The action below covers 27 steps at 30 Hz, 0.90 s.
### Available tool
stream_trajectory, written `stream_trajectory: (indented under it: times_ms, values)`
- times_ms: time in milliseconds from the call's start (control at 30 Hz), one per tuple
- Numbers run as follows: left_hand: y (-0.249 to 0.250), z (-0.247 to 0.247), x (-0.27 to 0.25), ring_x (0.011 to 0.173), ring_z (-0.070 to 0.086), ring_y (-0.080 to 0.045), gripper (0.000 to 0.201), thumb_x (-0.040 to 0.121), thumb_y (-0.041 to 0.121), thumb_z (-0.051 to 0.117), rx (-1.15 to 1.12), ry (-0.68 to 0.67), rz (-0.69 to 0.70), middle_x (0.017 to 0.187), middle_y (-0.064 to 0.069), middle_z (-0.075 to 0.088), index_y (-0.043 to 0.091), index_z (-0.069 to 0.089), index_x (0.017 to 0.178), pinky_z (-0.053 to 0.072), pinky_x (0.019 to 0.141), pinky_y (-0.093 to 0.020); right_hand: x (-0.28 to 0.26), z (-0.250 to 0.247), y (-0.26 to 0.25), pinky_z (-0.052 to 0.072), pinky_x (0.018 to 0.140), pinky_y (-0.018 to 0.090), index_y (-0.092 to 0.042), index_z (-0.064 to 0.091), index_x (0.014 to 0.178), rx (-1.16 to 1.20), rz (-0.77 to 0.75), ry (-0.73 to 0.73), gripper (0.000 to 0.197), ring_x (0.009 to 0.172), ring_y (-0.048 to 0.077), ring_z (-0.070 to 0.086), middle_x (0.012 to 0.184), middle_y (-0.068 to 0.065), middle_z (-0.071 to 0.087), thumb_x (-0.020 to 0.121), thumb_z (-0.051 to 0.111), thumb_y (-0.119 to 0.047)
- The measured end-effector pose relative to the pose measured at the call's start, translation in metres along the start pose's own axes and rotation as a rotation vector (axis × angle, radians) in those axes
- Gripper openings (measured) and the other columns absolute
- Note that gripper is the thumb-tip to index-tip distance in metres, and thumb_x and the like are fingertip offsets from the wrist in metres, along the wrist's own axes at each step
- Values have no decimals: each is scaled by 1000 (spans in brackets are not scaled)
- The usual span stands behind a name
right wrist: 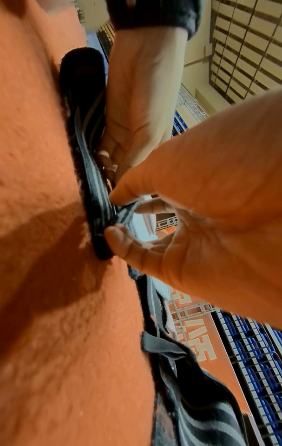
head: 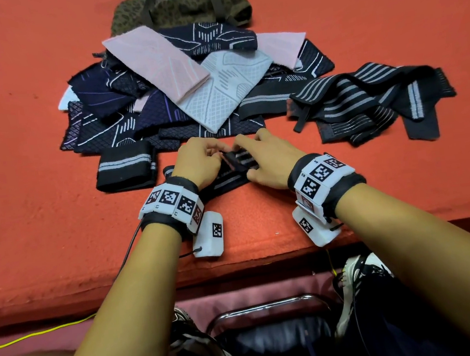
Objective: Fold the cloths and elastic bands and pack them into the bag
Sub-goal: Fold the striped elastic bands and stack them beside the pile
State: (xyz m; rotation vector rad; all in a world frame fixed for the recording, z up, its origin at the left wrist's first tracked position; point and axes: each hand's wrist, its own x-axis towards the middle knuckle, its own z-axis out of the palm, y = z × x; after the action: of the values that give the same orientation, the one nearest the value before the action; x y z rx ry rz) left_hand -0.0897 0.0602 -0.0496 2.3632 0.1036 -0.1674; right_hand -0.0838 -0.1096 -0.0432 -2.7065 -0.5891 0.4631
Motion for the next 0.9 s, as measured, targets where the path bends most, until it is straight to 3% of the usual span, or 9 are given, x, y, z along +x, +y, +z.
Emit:
stream_trajectory:
  times_ms: [100, 233, 333, 400, 467, 667, 900]
  values:
    - [-4, 2, 2, 72, 58, -4, 30, 89, 6, 56, -70, 7, -44, 84, 3, 72, 26, 77, 94, 45, 77, -17, 2, 1, 1, 50, 88, 40, -30, 47, 132, 16, 20, 1, 49, 99, 36, 56, 115, 11, 43, 86, 56, -18]
    - [-3, 0, 3, 71, 62, -7, 22, 81, 28, 56, -175, -28, -91, 84, 9, 75, 35, 77, 77, 54, 87, -28, 7, 7, 5, 48, 89, 38, -36, 53, 130, 40, 36, 61, 38, 101, 34, 56, 113, 10, 47, 93, 52, -22]
    - [1, -2, 1, 78, 66, -12, 10, 86, 24, 70, -150, -99, -72, 91, 1, 75, 26, 77, 91, 56, 80, -25, 10, 11, 8, 45, 85, 34, -37, 54, 128, 60, 60, 93, 36, 102, 33, 56, 114, 12, 47, 95, 54, -24]
    - [-1, 0, 1, 95, 67, -16, 25, 83, 16, 75, -64, -120, -43, 100, 0, 72, 23, 75, 107, 52, 92, -26, 13, 13, 8, 46, 83, 35, -39, 54, 128, 64, 80, 95, 34, 101, 34, 57, 114, 13, 47, 96, 55, -26]
    - [-2, 1, -1, 98, 63, -11, 34, 82, 11, 74, 45, -95, -24, 104, 3, 68, 24, 72, 114, 45, 93, -19, 14, 14, 6, 47, 81, 36, -39, 52, 129, 57, 100, 74, 34, 95, 35, 58, 114, 13, 46, 97, 54, -28]
    - [1, 2, -5, 90, 53, -6, 32, 81, 7, 75, 138, 10, 58, 96, 6, 59, 19, 74, 111, 36, 85, -13, 13, 14, 3, 50, 86, 43, -44, 47, 123, 30, 121, 50, 30, 103, 35, 59, 112, 12, 59, 94, 51, -44]
    - [-2, 3, -3, 86, 54, -16, 28, 78, 16, 78, 203, 48, 47, 95, 1, 55, 24, 69, 103, 45, 85, -28, 9, 5, -1, 51, 83, 39, -38, 51, 114, 14, 142, 26, 23, 101, 32, 62, 113, 4, 66, 91, 57, -42]
